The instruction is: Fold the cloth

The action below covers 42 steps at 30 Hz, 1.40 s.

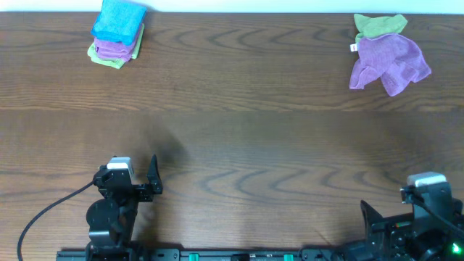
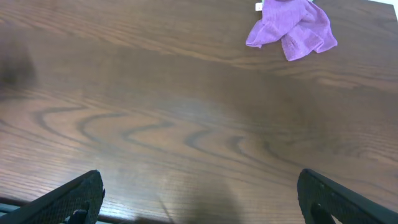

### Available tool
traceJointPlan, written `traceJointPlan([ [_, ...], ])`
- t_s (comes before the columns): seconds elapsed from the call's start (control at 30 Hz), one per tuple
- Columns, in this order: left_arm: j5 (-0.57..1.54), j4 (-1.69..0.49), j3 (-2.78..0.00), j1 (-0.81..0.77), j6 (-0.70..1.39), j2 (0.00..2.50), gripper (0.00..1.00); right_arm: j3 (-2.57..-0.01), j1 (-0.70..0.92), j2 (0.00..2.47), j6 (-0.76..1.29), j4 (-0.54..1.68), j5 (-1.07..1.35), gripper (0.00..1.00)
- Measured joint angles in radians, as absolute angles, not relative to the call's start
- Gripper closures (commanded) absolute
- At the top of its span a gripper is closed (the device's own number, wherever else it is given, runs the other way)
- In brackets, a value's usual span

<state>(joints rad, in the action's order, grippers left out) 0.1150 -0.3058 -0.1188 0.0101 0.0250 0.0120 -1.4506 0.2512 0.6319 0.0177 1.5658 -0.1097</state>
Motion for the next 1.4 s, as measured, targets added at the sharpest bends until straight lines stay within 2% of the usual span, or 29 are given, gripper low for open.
traceJointPlan([
  [0.3, 0.115, -0.306, -0.119, 0.01, 0.025, 0.012, 0.05, -1.451, 0.25, 0.632, 0.018, 1.557, -0.11, 0.01],
  [0.43, 0.114, -0.305, -0.119, 0.01, 0.025, 0.012, 0.05, -1.402, 0.189, 0.603, 0.017, 1.442, -0.112, 0.01],
  [0.67, 0.107, -0.303, -0.118, 0.01, 0.025, 0.012, 0.05, -1.119, 0.139, 0.382, 0.017, 1.206, -0.114, 0.01],
  [0.93, 0.104, -0.302, -0.118, 0.01, 0.025, 0.011, 0.05, -0.778, 0.139, 0.174, 0.017, 1.044, -0.114, 0.01],
  [1.4, 0.104, -0.302, -0.118, 0.01, 0.025, 0.011, 0.05, -0.385, 0.139, 0.02, 0.017, 0.773, -0.113, 0.01],
])
